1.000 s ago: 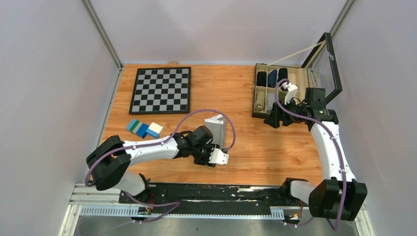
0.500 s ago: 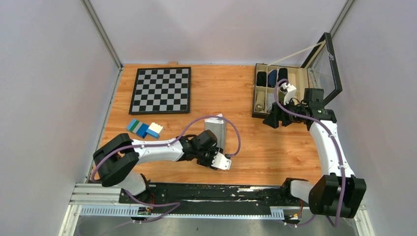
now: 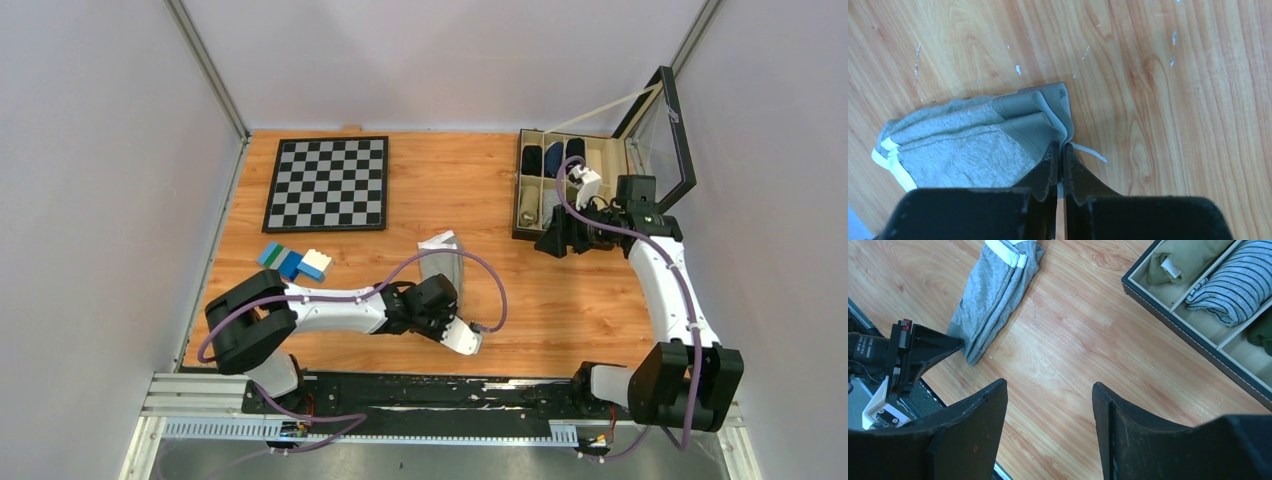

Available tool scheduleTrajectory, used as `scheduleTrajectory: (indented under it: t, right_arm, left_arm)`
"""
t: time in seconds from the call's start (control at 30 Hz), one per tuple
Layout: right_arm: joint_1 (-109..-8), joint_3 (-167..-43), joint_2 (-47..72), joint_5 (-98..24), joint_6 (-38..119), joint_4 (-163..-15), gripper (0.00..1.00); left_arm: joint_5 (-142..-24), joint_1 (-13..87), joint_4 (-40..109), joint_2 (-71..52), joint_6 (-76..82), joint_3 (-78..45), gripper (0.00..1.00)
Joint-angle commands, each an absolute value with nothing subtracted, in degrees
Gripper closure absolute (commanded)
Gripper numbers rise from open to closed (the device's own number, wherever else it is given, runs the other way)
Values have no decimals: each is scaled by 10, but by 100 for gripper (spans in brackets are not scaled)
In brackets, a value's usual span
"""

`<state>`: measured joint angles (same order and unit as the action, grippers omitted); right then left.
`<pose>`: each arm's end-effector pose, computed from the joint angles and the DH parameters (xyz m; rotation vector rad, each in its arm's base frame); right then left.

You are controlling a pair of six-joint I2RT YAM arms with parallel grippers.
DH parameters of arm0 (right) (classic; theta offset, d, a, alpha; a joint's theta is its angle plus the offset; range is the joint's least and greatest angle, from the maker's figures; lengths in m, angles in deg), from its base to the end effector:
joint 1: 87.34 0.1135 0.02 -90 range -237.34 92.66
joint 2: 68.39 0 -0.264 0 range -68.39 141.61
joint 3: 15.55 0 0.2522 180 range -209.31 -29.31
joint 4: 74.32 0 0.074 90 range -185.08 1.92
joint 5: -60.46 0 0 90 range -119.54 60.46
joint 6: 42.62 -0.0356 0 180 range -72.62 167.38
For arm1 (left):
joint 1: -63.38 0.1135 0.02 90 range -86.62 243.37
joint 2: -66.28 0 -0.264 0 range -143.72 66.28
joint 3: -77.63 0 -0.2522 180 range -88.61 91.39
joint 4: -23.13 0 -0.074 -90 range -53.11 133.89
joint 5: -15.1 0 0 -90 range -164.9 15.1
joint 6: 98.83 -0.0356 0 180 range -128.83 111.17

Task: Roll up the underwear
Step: Roll the underwear to the center of the board.

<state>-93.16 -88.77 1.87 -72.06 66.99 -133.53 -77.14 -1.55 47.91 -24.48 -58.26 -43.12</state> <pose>0.2396 -0.0002 0.2917 -0.5506 2.2713 0.7259 0.1256 -0.2717 0.1545 2.1591 1.3745 -0.1541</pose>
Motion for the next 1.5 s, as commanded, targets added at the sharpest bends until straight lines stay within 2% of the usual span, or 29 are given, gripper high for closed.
scheduleTrajectory:
  t: [0.0,0.07,0.17,0.27,0.37,0.5,0.83,1.2,1.47]
  right_arm:
    - [-935,-930,25,-727,701,-1348,37]
    - [-935,-933,18,-749,726,-1345,40]
    - [-930,-878,-30,-804,746,-1246,39]
    - [-894,-890,3,-822,795,-1251,39]
    - [-812,-923,60,-803,903,-1328,40]
    - [-668,-896,90,-751,1007,-1340,41]
    - [-475,-834,143,-685,1042,-1237,40]
    - [-393,-816,194,-653,987,-1142,37]
    - [-370,-828,233,-635,964,-1108,40]
  left_arm:
    - [-812,17,586,-270,-534,-394,97]
    - [-897,59,635,-279,-505,-354,100]
    - [-1029,117,717,-315,-491,-281,100]
    - [-1169,177,841,-384,-529,-203,100]
    - [-1245,215,944,-445,-555,-134,100]
    - [-1319,251,1025,-513,-584,-68,100]
    - [-1441,306,1282,-681,-759,73,100]
    - [-1446,313,1288,-699,-764,78,100]
    - [-1443,315,1289,-702,-764,77,100]
